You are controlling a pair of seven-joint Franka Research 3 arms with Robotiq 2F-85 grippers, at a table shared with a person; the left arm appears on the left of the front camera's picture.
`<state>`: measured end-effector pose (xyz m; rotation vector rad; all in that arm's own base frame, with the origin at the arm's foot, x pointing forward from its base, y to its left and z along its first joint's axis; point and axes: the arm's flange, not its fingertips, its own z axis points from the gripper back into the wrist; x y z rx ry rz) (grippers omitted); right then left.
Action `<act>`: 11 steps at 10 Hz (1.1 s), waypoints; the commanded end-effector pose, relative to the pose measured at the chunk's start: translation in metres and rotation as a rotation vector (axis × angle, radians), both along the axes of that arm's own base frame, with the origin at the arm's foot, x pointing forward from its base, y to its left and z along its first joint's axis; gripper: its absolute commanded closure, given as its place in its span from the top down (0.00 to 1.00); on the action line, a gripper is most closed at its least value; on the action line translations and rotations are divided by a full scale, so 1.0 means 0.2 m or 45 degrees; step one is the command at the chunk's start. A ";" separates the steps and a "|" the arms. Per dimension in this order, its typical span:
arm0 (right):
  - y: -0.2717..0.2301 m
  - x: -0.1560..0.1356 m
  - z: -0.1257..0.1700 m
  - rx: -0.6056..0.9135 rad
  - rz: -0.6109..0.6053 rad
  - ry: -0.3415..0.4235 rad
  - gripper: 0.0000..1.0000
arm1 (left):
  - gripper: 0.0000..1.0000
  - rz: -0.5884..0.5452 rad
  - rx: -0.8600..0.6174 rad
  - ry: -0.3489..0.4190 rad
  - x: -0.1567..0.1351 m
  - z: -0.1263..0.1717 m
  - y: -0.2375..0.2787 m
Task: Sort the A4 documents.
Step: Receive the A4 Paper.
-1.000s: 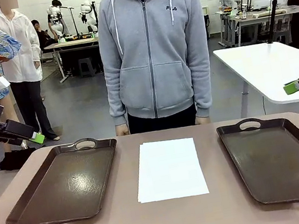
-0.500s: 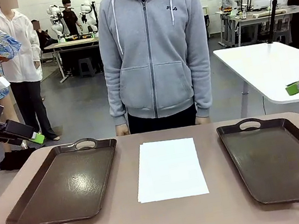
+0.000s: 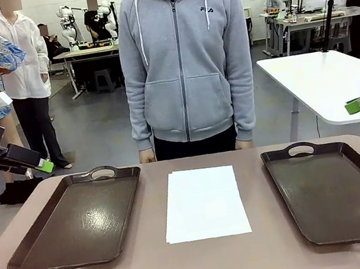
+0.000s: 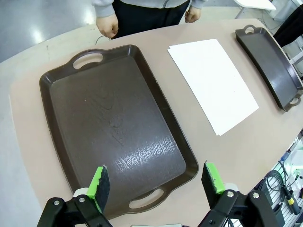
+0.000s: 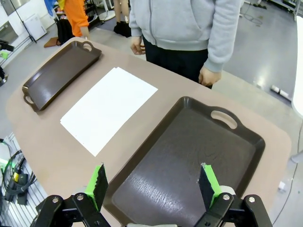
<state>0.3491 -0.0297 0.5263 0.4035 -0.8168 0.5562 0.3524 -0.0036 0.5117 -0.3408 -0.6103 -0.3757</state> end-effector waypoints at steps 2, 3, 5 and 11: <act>0.00 0.00 0.00 0.006 0.004 0.003 1.00 | 1.00 -0.002 -0.005 0.001 0.00 0.00 0.00; 0.00 0.00 0.00 0.006 0.004 0.003 1.00 | 1.00 -0.002 -0.005 0.001 0.00 0.00 0.00; 0.00 0.00 0.00 0.006 0.004 0.003 1.00 | 1.00 -0.002 -0.005 0.001 0.00 0.00 0.00; 0.00 0.00 0.00 0.006 0.004 0.003 1.00 | 1.00 -0.002 -0.005 0.001 0.00 0.00 0.00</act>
